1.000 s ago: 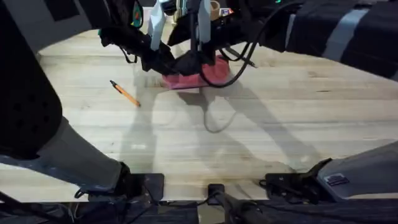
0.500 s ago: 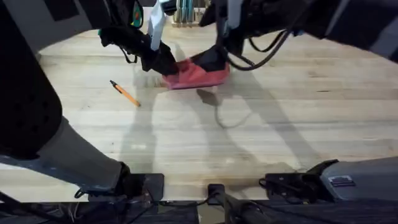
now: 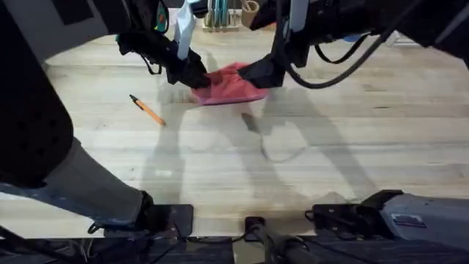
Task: Unzip the bag, pick up the pens from the table one at a time and place them inside, then zip the bag closed.
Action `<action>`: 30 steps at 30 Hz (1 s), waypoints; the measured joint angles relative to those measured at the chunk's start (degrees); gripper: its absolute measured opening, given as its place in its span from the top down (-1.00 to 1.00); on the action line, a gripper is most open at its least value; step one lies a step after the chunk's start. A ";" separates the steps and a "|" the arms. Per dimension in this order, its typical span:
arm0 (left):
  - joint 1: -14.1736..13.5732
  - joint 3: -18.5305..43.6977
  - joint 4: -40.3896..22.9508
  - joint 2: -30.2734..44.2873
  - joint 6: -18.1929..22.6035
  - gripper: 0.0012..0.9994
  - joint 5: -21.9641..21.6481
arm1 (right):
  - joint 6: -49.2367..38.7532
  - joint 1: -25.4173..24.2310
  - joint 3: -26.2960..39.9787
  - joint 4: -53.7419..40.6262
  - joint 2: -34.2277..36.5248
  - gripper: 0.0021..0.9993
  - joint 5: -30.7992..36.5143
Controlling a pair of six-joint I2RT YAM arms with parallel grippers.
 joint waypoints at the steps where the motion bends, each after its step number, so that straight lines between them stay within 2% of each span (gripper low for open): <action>1: 0.00 0.00 -0.03 0.00 0.00 0.92 0.02 | 0.32 0.29 0.00 -0.38 -0.36 -0.99 0.02; 5: 0.00 0.00 -0.22 0.00 0.00 0.92 0.02 | 4.24 1.40 0.00 -1.04 -1.33 -0.99 0.17; 9: 0.00 0.00 -0.23 0.00 0.02 0.92 0.02 | 12.26 1.86 0.00 -1.07 -2.67 -0.99 0.17; 13: 0.00 0.00 -0.24 0.00 0.02 0.92 0.02 | 23.68 1.86 0.00 -1.01 -4.45 -0.99 0.17; 21: 0.00 0.00 -0.22 0.00 0.02 0.92 0.03 | 52.66 1.86 0.00 -2.26 -4.90 -0.99 0.15; 29: 0.00 0.00 -0.22 0.00 0.02 0.92 0.04 | 69.69 1.83 0.00 -5.27 -4.90 -0.99 0.09; 30: 0.00 0.00 -0.22 0.00 0.01 0.92 0.04 | 74.36 1.83 0.00 -5.41 -4.90 -0.99 0.06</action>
